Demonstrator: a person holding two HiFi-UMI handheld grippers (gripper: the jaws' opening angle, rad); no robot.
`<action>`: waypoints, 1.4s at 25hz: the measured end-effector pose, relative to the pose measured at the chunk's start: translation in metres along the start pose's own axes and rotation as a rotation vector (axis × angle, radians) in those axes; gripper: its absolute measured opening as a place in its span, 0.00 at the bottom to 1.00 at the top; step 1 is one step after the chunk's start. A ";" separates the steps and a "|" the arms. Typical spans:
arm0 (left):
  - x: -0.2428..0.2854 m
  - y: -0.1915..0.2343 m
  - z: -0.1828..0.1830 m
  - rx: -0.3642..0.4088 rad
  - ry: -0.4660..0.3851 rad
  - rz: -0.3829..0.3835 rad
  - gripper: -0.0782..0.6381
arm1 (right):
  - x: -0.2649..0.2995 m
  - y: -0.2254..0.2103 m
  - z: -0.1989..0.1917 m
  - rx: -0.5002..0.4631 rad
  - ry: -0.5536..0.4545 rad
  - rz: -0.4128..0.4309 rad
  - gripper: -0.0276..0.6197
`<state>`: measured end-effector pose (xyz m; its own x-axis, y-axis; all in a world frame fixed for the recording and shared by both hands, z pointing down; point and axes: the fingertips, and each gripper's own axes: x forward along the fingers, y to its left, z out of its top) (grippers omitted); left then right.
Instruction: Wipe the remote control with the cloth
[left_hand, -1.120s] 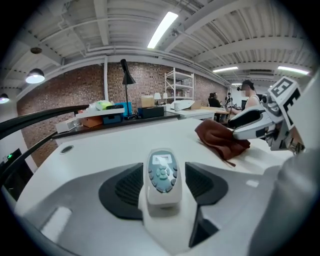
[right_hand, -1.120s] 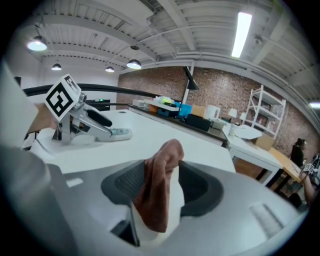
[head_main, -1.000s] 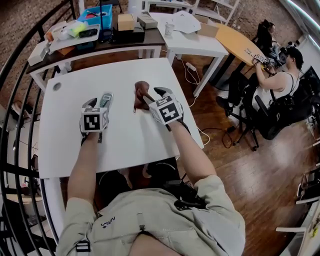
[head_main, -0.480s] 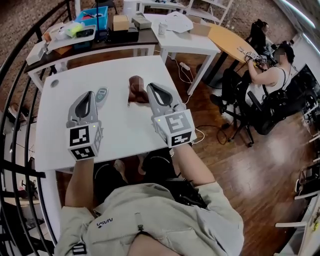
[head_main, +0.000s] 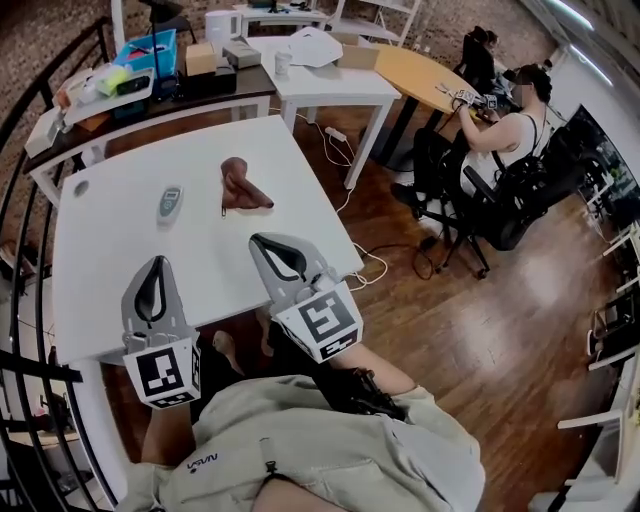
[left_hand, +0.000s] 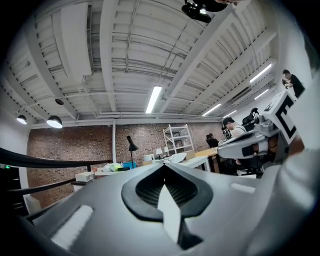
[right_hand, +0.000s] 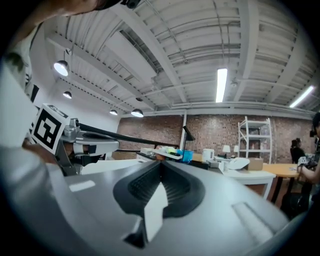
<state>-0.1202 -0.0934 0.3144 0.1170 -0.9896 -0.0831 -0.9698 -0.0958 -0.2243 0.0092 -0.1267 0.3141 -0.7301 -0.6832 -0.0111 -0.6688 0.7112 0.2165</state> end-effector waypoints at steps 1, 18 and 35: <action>-0.004 -0.003 -0.004 -0.009 0.011 -0.003 0.11 | -0.001 0.005 -0.003 0.008 0.004 0.007 0.05; -0.019 -0.033 -0.051 -0.028 0.107 -0.018 0.11 | -0.020 0.016 -0.016 -0.015 -0.085 0.085 0.05; -0.016 -0.033 -0.059 -0.044 0.112 -0.023 0.11 | -0.019 0.027 -0.017 -0.038 -0.091 0.130 0.05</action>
<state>-0.1023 -0.0802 0.3806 0.1168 -0.9927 0.0315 -0.9759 -0.1206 -0.1820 0.0079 -0.0974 0.3368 -0.8211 -0.5665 -0.0690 -0.5632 0.7847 0.2589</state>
